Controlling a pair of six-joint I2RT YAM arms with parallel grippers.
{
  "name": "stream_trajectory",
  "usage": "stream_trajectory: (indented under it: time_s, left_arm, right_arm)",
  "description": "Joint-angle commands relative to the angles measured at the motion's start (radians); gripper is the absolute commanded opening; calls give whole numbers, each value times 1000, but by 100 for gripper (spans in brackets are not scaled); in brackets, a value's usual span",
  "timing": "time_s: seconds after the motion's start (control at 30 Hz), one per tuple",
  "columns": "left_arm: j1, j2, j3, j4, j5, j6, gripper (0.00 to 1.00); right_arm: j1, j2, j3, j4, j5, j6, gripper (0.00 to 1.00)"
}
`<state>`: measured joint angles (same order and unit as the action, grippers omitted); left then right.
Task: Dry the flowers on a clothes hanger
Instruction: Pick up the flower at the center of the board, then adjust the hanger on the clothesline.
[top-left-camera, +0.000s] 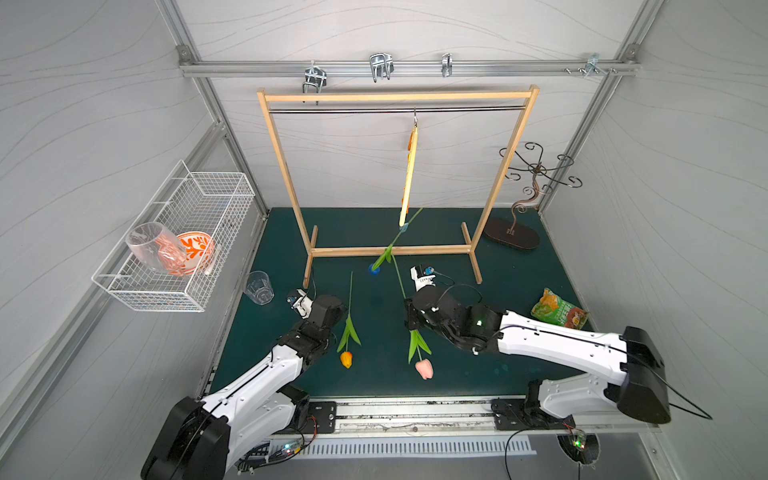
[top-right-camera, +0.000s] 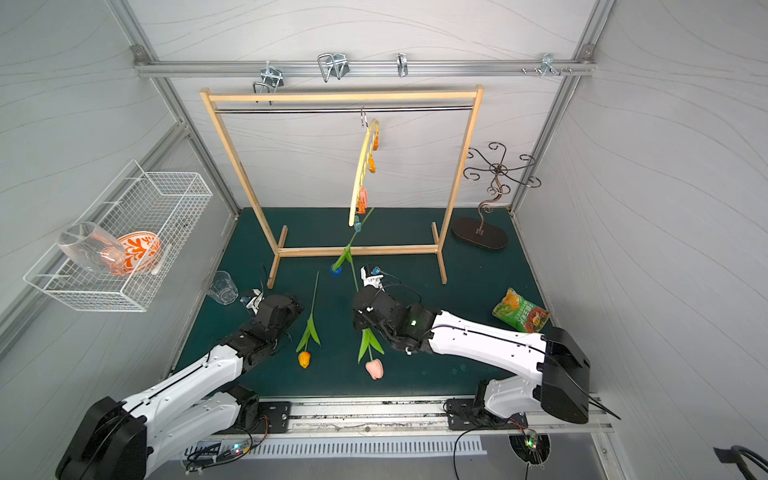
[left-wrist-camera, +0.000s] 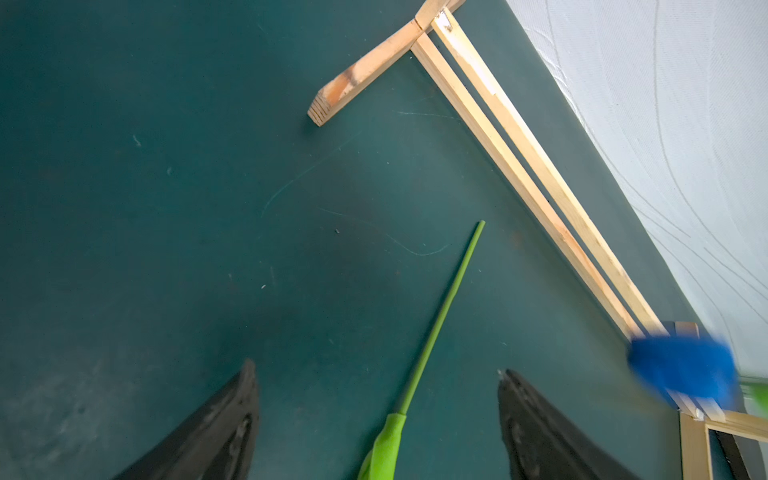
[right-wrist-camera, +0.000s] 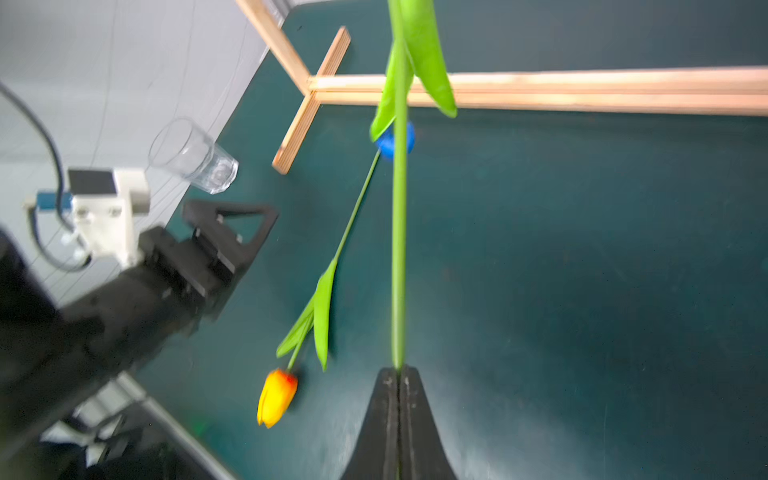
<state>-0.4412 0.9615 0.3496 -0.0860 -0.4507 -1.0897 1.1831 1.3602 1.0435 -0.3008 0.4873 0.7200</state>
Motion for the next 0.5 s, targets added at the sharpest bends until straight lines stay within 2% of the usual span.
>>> stream_trajectory:
  time_s: [0.0, 0.03, 0.1, 0.23, 0.33, 0.47]
  left_arm:
    - [2, 17, 26, 52, 14, 9, 90]
    - [2, 30, 29, 60, 19, 12, 90]
    - [2, 54, 38, 66, 33, 13, 90]
    - [2, 70, 54, 40, 28, -2, 90]
    - [2, 41, 45, 9, -12, -24, 90]
    - [2, -26, 6, 7, -60, -43, 90]
  right_arm:
    - [-8, 8, 1, -163, 147, 103, 0]
    - [-4, -8, -19, -183, 162, 138, 0]
    - [18, -54, -75, -129, 130, 124, 0]
    - [135, -101, -196, 187, -23, -32, 0]
    - [151, -25, -83, 192, -70, -88, 0]
    - [101, 126, 170, 98, -34, -127, 0]
